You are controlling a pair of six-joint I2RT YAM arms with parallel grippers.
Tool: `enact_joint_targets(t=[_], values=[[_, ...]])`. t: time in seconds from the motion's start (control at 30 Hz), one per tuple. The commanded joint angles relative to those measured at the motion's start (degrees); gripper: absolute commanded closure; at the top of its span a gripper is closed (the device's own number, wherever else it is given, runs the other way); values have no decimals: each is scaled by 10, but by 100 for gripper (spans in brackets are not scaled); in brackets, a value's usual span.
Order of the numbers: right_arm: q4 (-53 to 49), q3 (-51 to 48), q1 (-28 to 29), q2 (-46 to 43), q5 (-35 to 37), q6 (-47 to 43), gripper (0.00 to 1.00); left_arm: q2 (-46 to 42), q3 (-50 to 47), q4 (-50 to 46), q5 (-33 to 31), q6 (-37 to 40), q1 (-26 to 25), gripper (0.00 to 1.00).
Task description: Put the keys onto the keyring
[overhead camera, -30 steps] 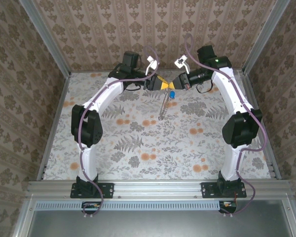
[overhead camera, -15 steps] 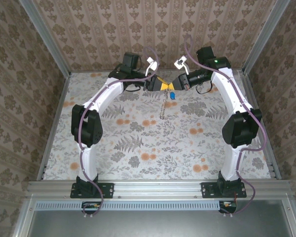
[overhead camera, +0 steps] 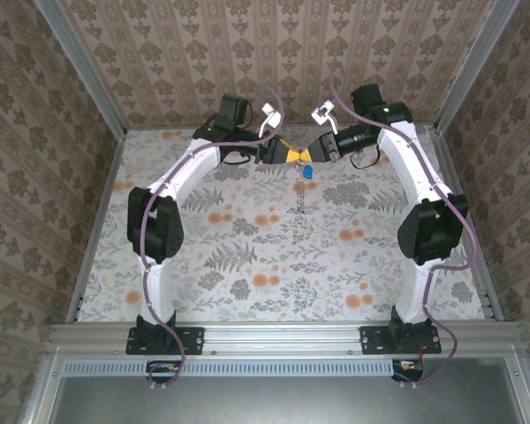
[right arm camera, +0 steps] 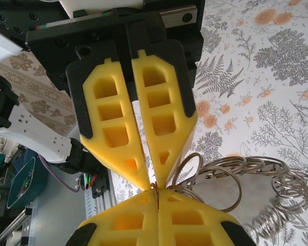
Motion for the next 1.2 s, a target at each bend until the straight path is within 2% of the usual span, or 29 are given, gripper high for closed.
enact_joint_targets(t=[0.0,0.2,0.53,0.73,1.0,1.17], values=[[25,-1,-7,-15,-3,2,100,-9,4,-40,50,28,-9,79],[27,-2,-7,-15,-3,6,100,-8,7,-43,51,33,-15,75],[33,-12,-6,-18,-5,7,100,-2,9,-16,27,9,-26,76],[37,-20,-6,-23,-4,7,100,-5,-9,53,6,-40,-30,83],[39,-23,-6,-25,-6,9,100,-11,-30,113,-7,-80,-32,100],[50,-28,-6,-36,-8,19,100,-27,-70,221,-42,-157,-27,100]])
